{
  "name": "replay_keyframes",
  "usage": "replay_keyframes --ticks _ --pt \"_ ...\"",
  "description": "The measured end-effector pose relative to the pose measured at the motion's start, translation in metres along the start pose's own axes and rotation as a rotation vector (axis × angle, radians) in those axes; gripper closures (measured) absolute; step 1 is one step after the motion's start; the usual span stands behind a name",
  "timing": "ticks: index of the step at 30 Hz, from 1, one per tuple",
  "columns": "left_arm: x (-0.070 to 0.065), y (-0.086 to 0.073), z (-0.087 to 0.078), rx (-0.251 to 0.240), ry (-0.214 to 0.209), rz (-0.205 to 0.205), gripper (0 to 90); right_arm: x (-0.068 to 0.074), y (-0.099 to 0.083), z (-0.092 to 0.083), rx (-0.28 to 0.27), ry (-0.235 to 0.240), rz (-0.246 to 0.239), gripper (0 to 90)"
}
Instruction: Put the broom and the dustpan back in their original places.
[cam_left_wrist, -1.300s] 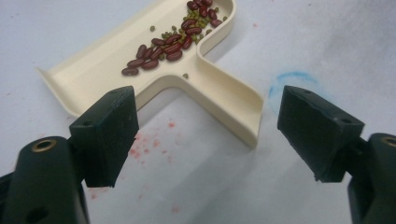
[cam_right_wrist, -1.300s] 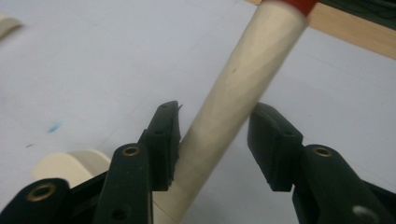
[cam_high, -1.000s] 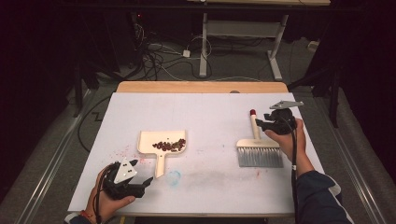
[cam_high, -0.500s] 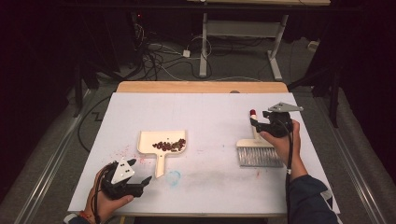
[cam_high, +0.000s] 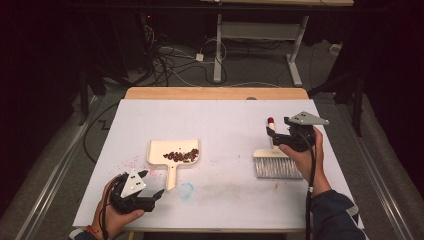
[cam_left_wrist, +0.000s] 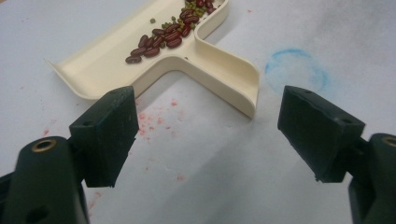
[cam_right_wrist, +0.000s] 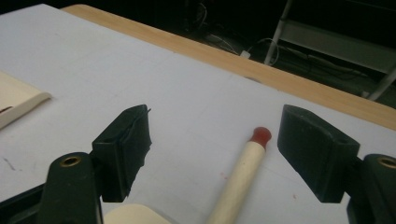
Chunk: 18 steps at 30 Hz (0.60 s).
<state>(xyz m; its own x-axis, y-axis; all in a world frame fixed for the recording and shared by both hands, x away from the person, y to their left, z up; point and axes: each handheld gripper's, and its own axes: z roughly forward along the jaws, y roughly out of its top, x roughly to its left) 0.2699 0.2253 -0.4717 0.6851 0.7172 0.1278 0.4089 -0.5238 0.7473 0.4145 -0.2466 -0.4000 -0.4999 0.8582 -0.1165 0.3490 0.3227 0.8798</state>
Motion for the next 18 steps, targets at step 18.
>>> replay_keyframes --ticks 18 --pt "-0.002 0.002 0.001 0.001 -0.009 0.005 20.4 0.016 0.007 -0.022 -0.062 0.04 -0.044 24.3"
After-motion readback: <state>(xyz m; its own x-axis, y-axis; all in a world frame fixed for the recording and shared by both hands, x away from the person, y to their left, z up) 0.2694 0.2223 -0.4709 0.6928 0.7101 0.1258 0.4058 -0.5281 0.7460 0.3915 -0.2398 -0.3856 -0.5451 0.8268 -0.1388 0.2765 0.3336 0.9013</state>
